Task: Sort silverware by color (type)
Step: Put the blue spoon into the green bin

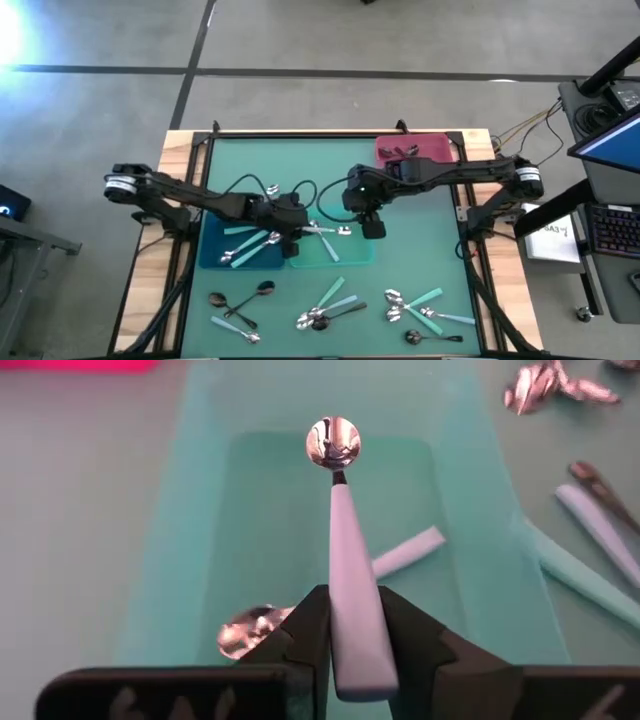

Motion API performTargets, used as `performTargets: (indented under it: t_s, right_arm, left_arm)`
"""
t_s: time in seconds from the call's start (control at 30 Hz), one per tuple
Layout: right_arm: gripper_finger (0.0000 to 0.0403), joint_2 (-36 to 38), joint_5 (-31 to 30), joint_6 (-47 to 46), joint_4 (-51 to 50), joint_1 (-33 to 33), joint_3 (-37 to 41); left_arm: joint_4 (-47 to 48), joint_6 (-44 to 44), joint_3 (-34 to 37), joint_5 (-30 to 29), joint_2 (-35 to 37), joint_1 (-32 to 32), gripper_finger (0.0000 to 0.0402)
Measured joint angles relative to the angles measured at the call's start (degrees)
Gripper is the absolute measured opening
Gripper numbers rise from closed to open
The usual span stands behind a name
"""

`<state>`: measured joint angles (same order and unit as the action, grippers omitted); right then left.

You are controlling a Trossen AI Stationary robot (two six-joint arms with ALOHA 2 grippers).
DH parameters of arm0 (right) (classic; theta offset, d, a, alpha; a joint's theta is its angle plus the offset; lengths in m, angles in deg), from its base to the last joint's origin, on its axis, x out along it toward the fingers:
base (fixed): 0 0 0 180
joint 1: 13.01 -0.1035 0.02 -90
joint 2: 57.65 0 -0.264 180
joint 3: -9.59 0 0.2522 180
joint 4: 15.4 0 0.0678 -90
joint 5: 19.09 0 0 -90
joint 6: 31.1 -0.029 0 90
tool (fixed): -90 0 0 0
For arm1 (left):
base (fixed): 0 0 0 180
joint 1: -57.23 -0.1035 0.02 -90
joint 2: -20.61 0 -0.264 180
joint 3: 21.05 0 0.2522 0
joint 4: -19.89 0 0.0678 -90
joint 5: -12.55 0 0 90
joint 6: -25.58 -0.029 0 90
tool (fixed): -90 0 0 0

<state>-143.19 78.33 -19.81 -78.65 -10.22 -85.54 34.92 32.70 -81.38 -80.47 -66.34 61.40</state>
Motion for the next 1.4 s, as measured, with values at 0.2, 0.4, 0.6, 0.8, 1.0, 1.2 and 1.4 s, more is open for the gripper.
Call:
performTargets:
  t_s: [0.2,0.4,0.6,0.8,1.0,1.2,1.4]
  right_arm:
    - [0.0153,2.7,-0.5,-1.8,-0.8,0.0,0.0]
    - [0.0149,4.3,-5.6,-3.2,-2.7,0.0,0.1]
    - [0.0154,4.6,-6.1,-3.9,-3.6,0.0,0.1]
    - [0.015,4.6,-6.1,-7.0,-5.7,0.0,0.1]
    - [0.0141,4.6,-7.5,-10.9,-7.0,0.0,0.8]
    - [0.0141,4.6,-15.7,-14.2,-7.2,0.3,1.6]
    - [0.0143,4.6,-23.5,-14.3,-4.2,3.2,1.8]
  left_arm:
    - [-6.0,0.9,-0.4,4.6,-5.7,0.0,0.0054]
    - [-4.2,3.8,-1.0,6.6,-5.8,-0.2,0.0061]
    - [-3.2,4.1,-1.0,8.8,-4.8,-0.5,0.0086]
    - [-5.7,-5.3,-1.0,11.5,-4.7,-1.9,0.0103]
    - [0.1,-11.1,-1.1,13.2,-0.9,-5.6,0.0096]
    - [13.6,-11.0,-1.4,13.0,4.2,-11.0,0.0094]
    - [21.4,-9.4,0.0,11.9,7.1,-18.4,0.0094]
